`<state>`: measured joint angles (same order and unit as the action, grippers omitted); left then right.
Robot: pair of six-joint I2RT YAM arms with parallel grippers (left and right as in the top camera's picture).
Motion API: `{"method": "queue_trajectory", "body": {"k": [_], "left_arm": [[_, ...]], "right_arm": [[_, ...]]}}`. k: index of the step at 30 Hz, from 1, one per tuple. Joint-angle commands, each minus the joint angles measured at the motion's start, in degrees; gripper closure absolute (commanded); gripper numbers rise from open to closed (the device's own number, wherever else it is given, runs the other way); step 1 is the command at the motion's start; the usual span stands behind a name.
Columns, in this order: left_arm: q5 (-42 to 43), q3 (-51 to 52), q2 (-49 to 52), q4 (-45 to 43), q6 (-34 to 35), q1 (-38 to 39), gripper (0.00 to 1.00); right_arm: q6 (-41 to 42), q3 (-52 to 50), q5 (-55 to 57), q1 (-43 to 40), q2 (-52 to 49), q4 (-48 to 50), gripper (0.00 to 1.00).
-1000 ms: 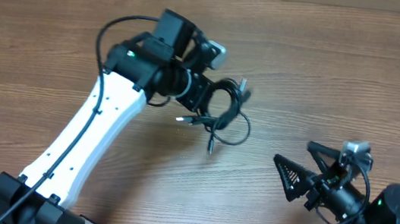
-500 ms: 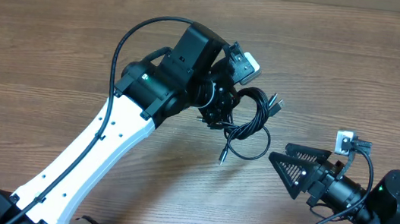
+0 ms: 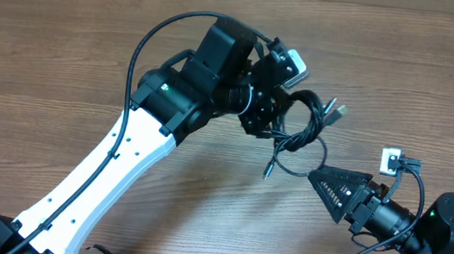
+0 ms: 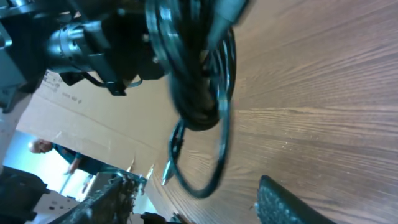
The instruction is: Untangle cables
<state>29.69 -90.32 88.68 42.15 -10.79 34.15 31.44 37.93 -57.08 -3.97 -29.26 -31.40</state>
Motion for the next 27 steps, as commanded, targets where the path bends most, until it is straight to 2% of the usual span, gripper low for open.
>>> {"method": "queue_trajectory", "body": {"k": [1,2,5,9,18,26,27], "left_arm": [[8.3,-0.2,-1.5,-1.1,-0.9,0.0,0.96],[8.3,-0.2,-1.5,-1.0,-0.9,0.0,0.96],[8.3,-0.2,-1.5,0.1,-1.1,0.0,0.96],[8.3,-0.2,-1.5,2.7,-1.4,0.0,0.96],[11.9,-0.2,-1.5,5.0,-3.5,0.1,0.96],[12.1,-0.2,-1.4,4.5,-4.1,2.2,0.96],[12.1,-0.2,-1.4,4.4,-4.5,2.5,0.96]], "right_arm": [[0.1,1.5,-0.7,0.5,0.0,0.8,0.49],[0.1,1.5,-0.7,0.5,0.0,1.0,0.57],[0.0,1.5,-0.4,0.5,0.0,1.3,0.67],[0.1,1.5,1.0,0.5,0.0,1.4,0.67],[0.1,1.5,2.1,0.5,0.0,1.4,0.57],[0.1,1.5,1.8,0.5,0.0,1.6,0.59],[0.1,1.5,1.7,0.5,0.0,1.6,0.61]]}}
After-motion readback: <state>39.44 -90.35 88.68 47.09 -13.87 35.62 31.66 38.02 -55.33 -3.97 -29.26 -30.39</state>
